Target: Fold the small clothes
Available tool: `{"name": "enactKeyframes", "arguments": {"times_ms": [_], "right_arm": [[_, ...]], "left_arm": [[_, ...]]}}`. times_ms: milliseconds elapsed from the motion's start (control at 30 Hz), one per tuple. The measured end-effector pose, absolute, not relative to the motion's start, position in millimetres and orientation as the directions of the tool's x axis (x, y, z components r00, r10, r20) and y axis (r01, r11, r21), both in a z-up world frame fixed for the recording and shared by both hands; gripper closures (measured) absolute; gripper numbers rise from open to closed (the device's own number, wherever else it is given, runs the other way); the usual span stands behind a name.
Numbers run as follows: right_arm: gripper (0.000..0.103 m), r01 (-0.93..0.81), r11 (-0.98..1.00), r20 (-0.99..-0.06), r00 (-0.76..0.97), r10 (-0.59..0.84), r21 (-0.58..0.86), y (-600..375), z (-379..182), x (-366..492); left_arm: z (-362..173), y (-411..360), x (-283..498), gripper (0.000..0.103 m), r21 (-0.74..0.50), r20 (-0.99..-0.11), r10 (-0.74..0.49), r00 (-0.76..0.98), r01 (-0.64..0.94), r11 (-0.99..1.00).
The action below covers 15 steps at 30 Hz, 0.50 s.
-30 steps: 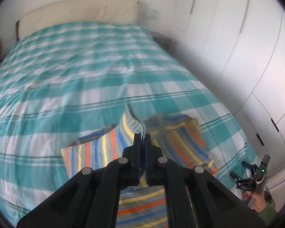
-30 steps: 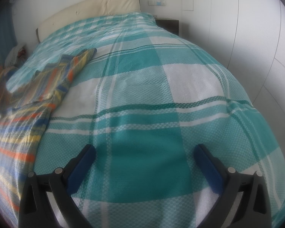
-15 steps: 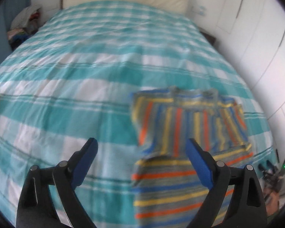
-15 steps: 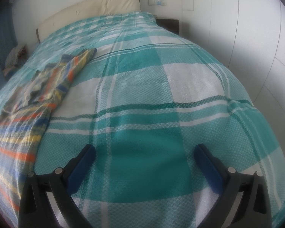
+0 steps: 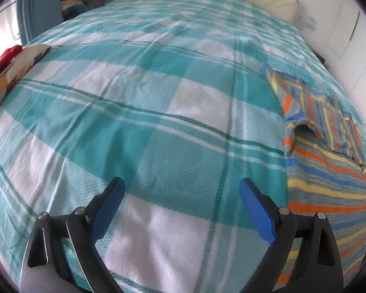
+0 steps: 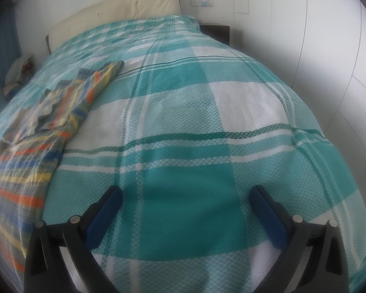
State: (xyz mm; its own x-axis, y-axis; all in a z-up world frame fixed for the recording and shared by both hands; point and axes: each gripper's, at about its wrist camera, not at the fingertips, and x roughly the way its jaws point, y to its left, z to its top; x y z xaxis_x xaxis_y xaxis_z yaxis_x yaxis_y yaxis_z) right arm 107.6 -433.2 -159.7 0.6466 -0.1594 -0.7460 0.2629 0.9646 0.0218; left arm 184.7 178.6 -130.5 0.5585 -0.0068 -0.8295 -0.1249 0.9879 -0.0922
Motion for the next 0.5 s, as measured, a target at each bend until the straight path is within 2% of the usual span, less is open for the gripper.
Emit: {"name": "enactKeyframes", "arguments": {"times_ms": [233, 500], "right_arm": [[0.0, 0.263, 0.964, -0.744, 0.65, -0.158, 0.025, -433.9, -158.9, 107.7], [0.001, 0.263, 0.965, -0.743, 0.65, -0.158, 0.025, -433.7, -159.2, 107.7]], "left_arm": [[-133.7, 171.2, 180.6, 0.007, -0.034, -0.828, 0.024, 0.56, -0.092, 0.995], [-136.2, 169.5, 179.6, 0.007, -0.023, -0.835, 0.032, 0.55, -0.094, 0.995]]}}
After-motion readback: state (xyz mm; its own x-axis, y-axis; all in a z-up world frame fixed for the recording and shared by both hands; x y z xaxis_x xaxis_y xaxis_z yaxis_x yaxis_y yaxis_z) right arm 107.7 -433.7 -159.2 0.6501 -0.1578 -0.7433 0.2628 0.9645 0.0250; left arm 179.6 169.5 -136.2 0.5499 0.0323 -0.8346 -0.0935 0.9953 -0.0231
